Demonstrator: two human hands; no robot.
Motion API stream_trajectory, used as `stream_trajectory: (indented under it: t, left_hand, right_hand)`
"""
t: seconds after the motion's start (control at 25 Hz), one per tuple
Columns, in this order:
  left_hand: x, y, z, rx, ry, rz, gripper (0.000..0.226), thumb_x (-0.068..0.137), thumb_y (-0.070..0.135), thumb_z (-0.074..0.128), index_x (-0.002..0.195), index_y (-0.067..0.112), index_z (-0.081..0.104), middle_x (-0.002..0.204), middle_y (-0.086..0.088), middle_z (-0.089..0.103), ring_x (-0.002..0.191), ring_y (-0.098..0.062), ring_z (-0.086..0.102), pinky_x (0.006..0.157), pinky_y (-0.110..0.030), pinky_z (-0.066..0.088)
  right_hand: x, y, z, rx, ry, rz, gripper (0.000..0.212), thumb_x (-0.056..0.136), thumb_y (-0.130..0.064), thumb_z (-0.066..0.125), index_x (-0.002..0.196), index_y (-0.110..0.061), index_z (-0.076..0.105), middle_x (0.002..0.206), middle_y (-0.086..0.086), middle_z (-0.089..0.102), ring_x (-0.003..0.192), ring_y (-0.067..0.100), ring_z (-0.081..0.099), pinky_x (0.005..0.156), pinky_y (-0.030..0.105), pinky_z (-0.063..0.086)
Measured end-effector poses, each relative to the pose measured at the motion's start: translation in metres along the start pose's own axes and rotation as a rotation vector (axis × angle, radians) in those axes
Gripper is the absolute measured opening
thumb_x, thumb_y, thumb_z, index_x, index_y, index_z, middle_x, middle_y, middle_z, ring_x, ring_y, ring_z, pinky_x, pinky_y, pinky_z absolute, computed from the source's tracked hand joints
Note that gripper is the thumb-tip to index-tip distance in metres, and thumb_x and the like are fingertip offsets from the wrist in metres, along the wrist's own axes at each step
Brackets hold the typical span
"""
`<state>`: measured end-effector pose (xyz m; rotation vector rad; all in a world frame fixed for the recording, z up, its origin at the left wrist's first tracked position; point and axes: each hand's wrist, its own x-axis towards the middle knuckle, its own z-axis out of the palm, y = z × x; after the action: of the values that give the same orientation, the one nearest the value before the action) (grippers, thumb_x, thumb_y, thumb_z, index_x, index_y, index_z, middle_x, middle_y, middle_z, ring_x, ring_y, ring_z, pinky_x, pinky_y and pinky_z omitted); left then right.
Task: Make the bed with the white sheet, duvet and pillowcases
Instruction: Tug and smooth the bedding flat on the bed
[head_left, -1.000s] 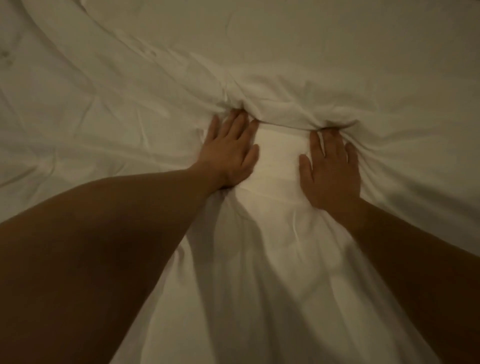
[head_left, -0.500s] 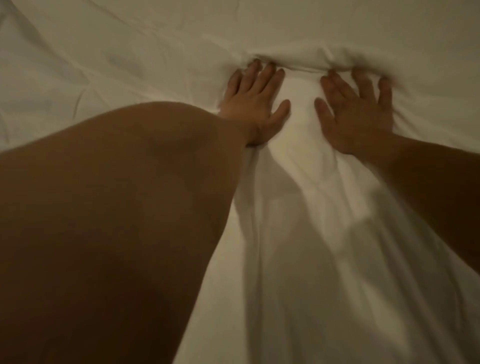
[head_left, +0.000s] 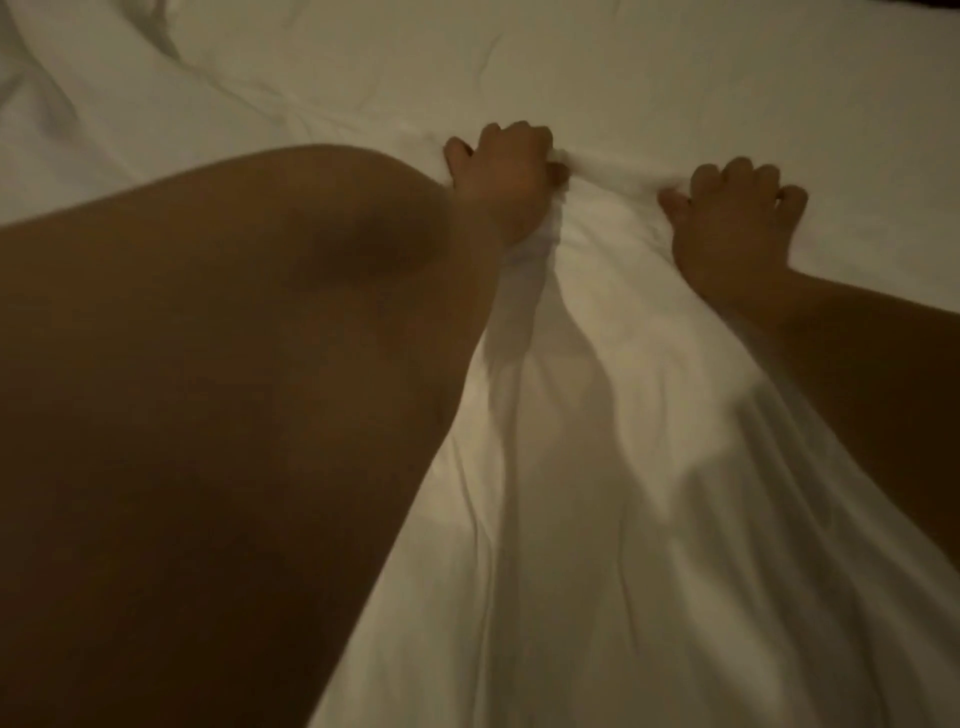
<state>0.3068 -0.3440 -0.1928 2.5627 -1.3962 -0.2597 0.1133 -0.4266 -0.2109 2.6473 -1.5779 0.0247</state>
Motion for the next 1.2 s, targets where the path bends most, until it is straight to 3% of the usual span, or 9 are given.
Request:
stream_trajectory:
  t: [0.08,0.24,0.4,0.56,0.68,0.92,1.04,1.12,1.2]
  left_hand:
    - [0.007,0.007,-0.013,-0.077,0.1,0.047,0.018,0.097,0.035,0.046,0.096,0.031,0.063,0.104,0.009,0.06,0.109,-0.017,0.051,0.086,-0.038,0.022]
    - [0.047,0.028,-0.048,-0.137,0.019,0.11,0.023,0.099,0.039,0.052,0.08,0.027,0.058,0.094,0.008,0.057,0.105,-0.018,0.056,0.092,-0.034,0.027]
    - [0.058,0.022,-0.025,-0.076,-0.161,0.032,0.041,0.099,0.054,0.049,0.108,0.018,0.065,0.117,-0.003,0.06,0.117,-0.023,0.052,0.086,-0.03,0.03]
    - [0.015,-0.018,0.039,0.121,0.128,0.0,0.06,0.095,0.068,0.037,0.121,0.019,0.058,0.127,-0.003,0.054,0.119,-0.027,0.045,0.095,-0.038,0.031]
    - [0.016,-0.023,0.051,0.148,0.157,0.025,0.063,0.092,0.071,0.034,0.125,0.021,0.055,0.13,0.0,0.052,0.12,-0.024,0.045,0.096,-0.035,0.028]
    - [-0.006,-0.008,0.034,-0.05,0.207,0.109,0.065,0.089,0.05,0.05,0.146,0.019,0.045,0.152,0.001,0.042,0.14,-0.022,0.036,0.111,-0.034,0.024]
    - [-0.034,0.0,0.031,-0.038,0.091,0.309,0.061,0.091,0.042,0.047,0.149,0.021,0.045,0.158,-0.001,0.037,0.146,-0.025,0.031,0.113,-0.036,0.025]
    - [-0.053,-0.003,0.03,-0.006,0.012,0.255,0.059,0.098,0.042,0.039,0.153,0.023,0.038,0.163,0.0,0.029,0.151,-0.025,0.02,0.118,-0.04,0.019]
    - [-0.076,-0.007,0.026,-0.003,-0.049,0.236,0.056,0.102,0.041,0.033,0.156,0.024,0.032,0.165,0.0,0.024,0.153,-0.027,0.014,0.12,-0.044,0.014]
  right_hand:
    - [0.009,0.003,-0.008,0.009,0.081,0.011,0.045,0.107,-0.036,0.033,0.114,0.001,0.057,0.11,0.026,0.057,0.108,0.042,0.05,0.1,0.055,0.033]
    - [0.049,0.03,-0.056,0.029,-0.051,-0.039,0.046,0.108,-0.037,0.028,0.133,-0.008,0.053,0.127,0.026,0.055,0.123,0.045,0.044,0.108,0.059,0.023]
    - [0.052,0.03,-0.03,0.089,-0.126,0.037,0.06,0.106,-0.048,0.021,0.129,-0.002,0.053,0.129,0.028,0.052,0.126,0.044,0.041,0.109,0.058,0.023]
    - [0.015,0.017,0.033,0.028,0.017,0.008,0.061,0.103,-0.049,0.018,0.121,0.001,0.047,0.121,0.03,0.05,0.112,0.044,0.047,0.102,0.055,0.032]
    - [0.018,0.018,0.044,0.087,-0.009,0.01,0.062,0.102,-0.048,0.021,0.136,-0.001,0.043,0.139,0.03,0.043,0.129,0.045,0.04,0.11,0.057,0.026]
    - [0.025,0.013,0.04,0.137,-0.245,0.091,0.071,0.103,-0.054,0.016,0.16,-0.013,0.005,0.166,0.018,0.007,0.153,0.039,0.002,0.12,0.06,-0.006]
    - [0.002,-0.006,0.027,0.296,-0.312,0.106,0.083,0.098,-0.06,0.023,0.16,-0.008,0.004,0.166,0.018,0.002,0.153,0.039,-0.001,0.12,0.061,-0.002]
    - [-0.038,-0.027,0.022,0.315,-0.303,0.047,0.09,0.09,-0.064,0.015,0.16,-0.008,0.003,0.166,0.019,0.0,0.153,0.036,0.0,0.12,0.058,-0.001]
    - [-0.074,-0.037,0.01,0.304,-0.427,-0.011,0.074,0.1,-0.056,0.011,0.16,-0.015,-0.002,0.167,0.013,-0.005,0.154,0.03,-0.004,0.122,0.054,-0.001]
